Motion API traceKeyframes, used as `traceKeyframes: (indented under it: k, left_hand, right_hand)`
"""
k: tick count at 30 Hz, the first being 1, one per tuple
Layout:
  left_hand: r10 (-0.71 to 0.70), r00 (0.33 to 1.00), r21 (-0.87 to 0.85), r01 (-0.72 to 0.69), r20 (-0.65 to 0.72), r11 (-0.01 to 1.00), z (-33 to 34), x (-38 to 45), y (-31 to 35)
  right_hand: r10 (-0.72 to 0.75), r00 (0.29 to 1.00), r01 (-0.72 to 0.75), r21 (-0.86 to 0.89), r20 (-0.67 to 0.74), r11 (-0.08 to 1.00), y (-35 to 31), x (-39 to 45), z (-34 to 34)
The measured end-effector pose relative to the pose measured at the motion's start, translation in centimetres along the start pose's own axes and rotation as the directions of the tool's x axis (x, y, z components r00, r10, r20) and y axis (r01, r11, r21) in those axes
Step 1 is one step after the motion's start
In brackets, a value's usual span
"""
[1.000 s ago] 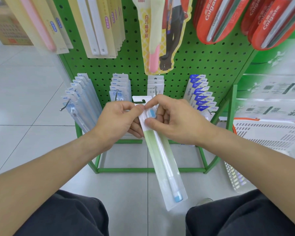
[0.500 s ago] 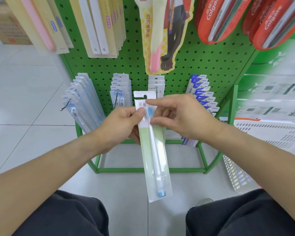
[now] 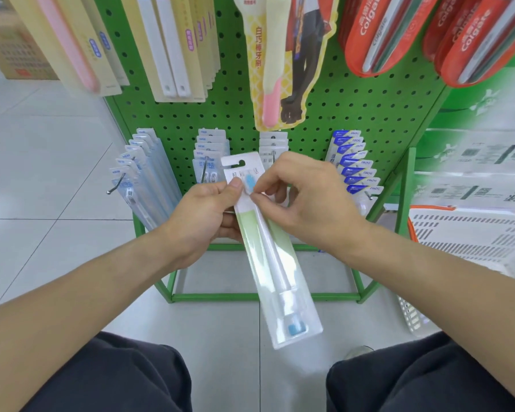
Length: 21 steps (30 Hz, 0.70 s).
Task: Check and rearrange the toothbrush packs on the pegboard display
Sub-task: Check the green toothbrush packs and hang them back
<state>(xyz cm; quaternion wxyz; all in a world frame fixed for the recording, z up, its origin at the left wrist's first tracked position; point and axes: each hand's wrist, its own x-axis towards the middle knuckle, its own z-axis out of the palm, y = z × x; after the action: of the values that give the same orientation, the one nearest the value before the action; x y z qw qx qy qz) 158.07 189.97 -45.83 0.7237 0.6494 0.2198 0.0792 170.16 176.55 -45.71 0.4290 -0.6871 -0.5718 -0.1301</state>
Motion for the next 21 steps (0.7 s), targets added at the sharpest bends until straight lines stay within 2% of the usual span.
traceKeyframes:
  k: [3, 5, 8, 10, 12, 13, 17, 21]
  left_hand:
    - [0.042, 0.998, -0.006, -0.042, -0.053, 0.999, 0.0, 0.0, 0.2]
    - [0.053, 0.996, -0.004, -0.054, -0.066, 0.999, -0.1, -0.1, 0.2]
    - [0.066, 0.993, 0.002, -0.067, -0.096, 0.998, -0.3, 0.0, 0.2]
    - [0.087, 0.987, 0.005, -0.088, -0.137, 0.996, -0.7, 0.1, 0.3]
    - [0.104, 0.979, 0.014, -0.103, -0.176, 0.995, -1.1, 0.2, 0.3]
    - [0.106, 0.976, 0.02, -0.104, -0.19, 0.994, -1.2, 0.2, 0.3]
    - [0.085, 0.974, 0.012, -0.084, -0.21, 0.996, -1.3, 0.2, 0.3]
    - [-0.022, 0.998, 0.071, 0.025, -0.053, 0.997, -1.4, -0.2, 0.3]
  right_hand:
    - [0.329, 0.942, -0.333, 0.056, 0.065, 0.941, -0.6, -0.2, 0.2]
    - [0.454, 0.873, -0.467, 0.034, 0.18, 0.884, -0.5, -0.3, 0.2]
    - [0.512, 0.733, -0.564, -0.021, 0.447, 0.825, -0.3, -0.3, -0.7]
    - [0.477, 0.579, -0.507, -0.167, 0.661, 0.846, -0.3, -0.7, -1.0]
    - [0.451, 0.447, -0.512, -0.192, 0.773, 0.837, -0.5, -1.3, -0.7]
    - [0.446, 0.425, -0.566, -0.153, 0.788, 0.81, -0.5, -1.5, -0.6]
    - [0.417, 0.486, -0.666, 0.016, 0.768, 0.746, -0.3, -1.5, -0.6]
    - [0.407, 0.586, -0.684, 0.157, 0.701, 0.713, -0.4, -1.5, -0.2]
